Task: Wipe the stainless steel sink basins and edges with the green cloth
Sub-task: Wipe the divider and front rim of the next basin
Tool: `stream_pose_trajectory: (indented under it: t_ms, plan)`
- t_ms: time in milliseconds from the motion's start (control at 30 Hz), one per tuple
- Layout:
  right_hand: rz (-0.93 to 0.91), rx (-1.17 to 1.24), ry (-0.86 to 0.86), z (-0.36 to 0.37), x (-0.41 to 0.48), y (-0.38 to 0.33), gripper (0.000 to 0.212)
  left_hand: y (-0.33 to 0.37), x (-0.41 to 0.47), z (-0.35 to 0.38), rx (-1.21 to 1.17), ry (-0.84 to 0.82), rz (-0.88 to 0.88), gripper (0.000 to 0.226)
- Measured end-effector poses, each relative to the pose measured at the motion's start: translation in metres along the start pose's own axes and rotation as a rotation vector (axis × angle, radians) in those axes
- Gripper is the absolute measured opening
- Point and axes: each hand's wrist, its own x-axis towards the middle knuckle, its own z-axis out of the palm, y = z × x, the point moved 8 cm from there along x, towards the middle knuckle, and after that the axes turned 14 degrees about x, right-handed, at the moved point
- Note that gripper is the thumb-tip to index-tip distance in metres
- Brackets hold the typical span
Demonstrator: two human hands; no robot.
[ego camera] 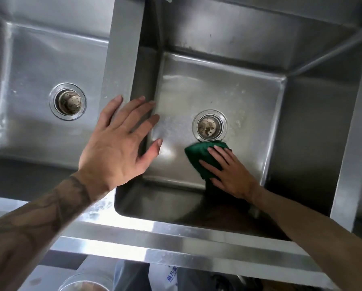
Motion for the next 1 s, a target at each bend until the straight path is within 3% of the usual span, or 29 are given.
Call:
stream_pose_trajectory:
  t_ms: [200, 367, 500, 667, 867, 933, 1000]
  plan:
    - [0.165, 0.076, 0.078, -0.002, 0.057, -0.027, 0.065, 0.000, 0.000, -0.002, 0.001, 0.012, 0.012, 0.054]
    - [0.085, -0.019, -0.010, 0.002, -0.003, 0.000, 0.064, 0.001, -0.001, -0.003, -0.015, 0.016, 0.001, 0.054]
    - [0.299, -0.044, 0.032, 0.000, -0.043, 0.030, 0.068, 0.003, -0.001, -0.003, -0.020, 0.007, 0.000, 0.054]
    - [0.483, 0.079, 0.166, 0.001, 0.013, -0.001, 0.068, 0.005, 0.002, -0.003, -0.002, -0.045, -0.004, 0.056]
    - [0.604, 0.101, 0.184, -0.002, 0.028, -0.012, 0.071, 0.005, 0.001, -0.004, 0.028, -0.075, 0.031, 0.055]
    - [0.798, 0.120, 0.247, -0.001, 0.016, 0.003, 0.067, 0.005, 0.001, -0.006, 0.013, -0.077, 0.028, 0.055]
    - [1.128, 0.215, 0.432, -0.001, 0.007, 0.013, 0.065, 0.005, 0.002, -0.007, -0.002, -0.079, 0.026, 0.053]
